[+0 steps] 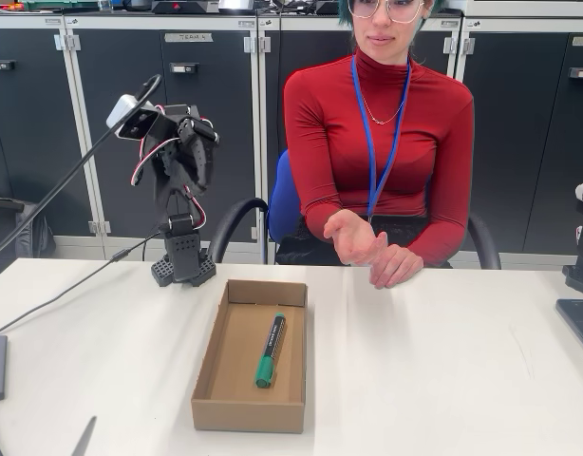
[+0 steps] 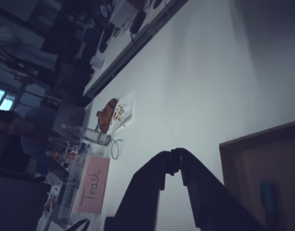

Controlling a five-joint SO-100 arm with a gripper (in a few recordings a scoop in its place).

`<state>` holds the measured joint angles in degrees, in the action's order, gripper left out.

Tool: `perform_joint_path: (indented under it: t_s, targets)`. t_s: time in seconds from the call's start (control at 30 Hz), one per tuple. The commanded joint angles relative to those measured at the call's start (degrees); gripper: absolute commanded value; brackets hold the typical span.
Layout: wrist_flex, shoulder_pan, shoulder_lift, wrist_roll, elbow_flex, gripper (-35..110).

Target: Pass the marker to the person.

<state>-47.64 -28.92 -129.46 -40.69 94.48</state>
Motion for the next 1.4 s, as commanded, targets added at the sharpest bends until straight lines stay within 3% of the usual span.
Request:
perform_joint_path:
  t_s: [0.0, 0.27, 0.5, 0.6, 0.73, 0.87, 1.17, 1.37]
  targets:
    - [2.64, -4.48, 3.34, -3.34, -7.91, -5]
    - [5.01, -9.67, 10.63, -13.27, -10.28, -5]
    - [1.67, -14.94, 14.33, -26.28, -9.4, -4]
    - [-4.39, -16.61, 16.7, -28.74, -11.43, -4]
    - [-16.0, -17.58, 19.86, -27.51, -15.12, -4]
    - [-21.09, -16.79, 20.74, -24.35, -13.97, -5]
    - [-25.4, -14.94, 23.03, -19.34, -11.43, -4]
    - [-22.85, -13.62, 23.82, -17.23, -7.29, -2]
